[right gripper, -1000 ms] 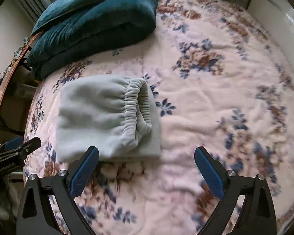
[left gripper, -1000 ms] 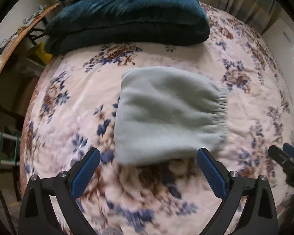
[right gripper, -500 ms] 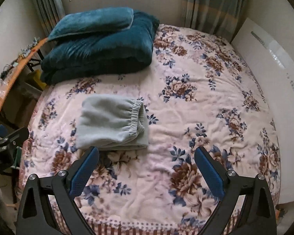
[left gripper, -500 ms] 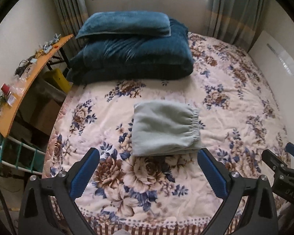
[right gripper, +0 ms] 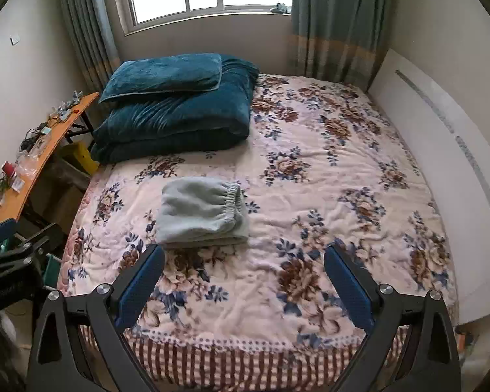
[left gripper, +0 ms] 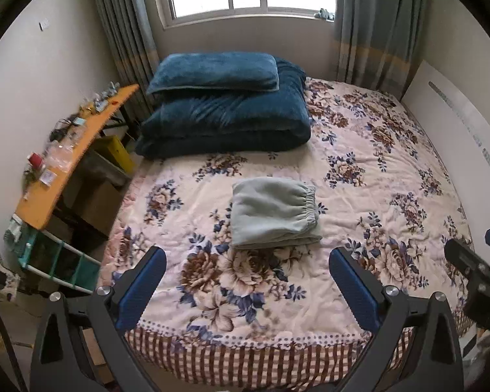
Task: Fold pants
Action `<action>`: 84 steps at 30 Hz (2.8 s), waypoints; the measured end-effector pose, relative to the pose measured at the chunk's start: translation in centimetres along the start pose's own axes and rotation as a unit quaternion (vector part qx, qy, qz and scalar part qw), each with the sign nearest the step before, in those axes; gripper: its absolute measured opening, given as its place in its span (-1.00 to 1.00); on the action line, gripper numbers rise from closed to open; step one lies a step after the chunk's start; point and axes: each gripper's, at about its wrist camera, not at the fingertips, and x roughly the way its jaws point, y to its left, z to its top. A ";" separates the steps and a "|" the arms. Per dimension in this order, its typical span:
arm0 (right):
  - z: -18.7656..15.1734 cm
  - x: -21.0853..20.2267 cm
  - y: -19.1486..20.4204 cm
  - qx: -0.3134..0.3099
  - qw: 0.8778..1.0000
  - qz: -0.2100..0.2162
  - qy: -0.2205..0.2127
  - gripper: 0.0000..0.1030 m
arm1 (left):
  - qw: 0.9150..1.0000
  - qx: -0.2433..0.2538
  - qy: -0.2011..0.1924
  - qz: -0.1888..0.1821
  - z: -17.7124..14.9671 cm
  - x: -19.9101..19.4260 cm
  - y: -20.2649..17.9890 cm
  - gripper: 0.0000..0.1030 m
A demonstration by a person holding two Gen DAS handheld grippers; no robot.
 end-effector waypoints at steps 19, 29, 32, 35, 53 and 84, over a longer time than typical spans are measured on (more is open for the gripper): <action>-0.6 -10.6 -1.2 -0.017 0.999 0.021 -0.037 0.98 | 0.999 -0.027 -0.034 0.003 -1.0 -6.7 -0.6 0.98; -0.4 -5.7 -1.5 -0.007 0.999 0.022 -0.034 1.00 | 0.999 -0.028 -0.039 0.012 -0.2 -3.1 -0.8 1.00; -0.3 -4.1 -1.3 -0.013 0.999 0.007 -0.039 1.00 | 0.999 -0.025 -0.038 0.017 -0.2 -1.8 -1.0 1.00; -0.2 -2.0 -1.3 -0.010 1.000 0.001 -0.029 1.00 | 0.999 -0.028 -0.032 0.020 -0.3 -0.5 -1.0 0.99; -0.4 1.9 -0.7 0.001 1.000 0.011 -0.011 1.00 | 0.999 -0.032 -0.032 0.028 0.0 0.9 -1.3 1.00; -1.1 2.1 -0.8 0.007 1.000 0.016 -0.008 1.00 | 0.998 -0.019 -0.042 0.038 -1.3 0.8 -1.4 0.99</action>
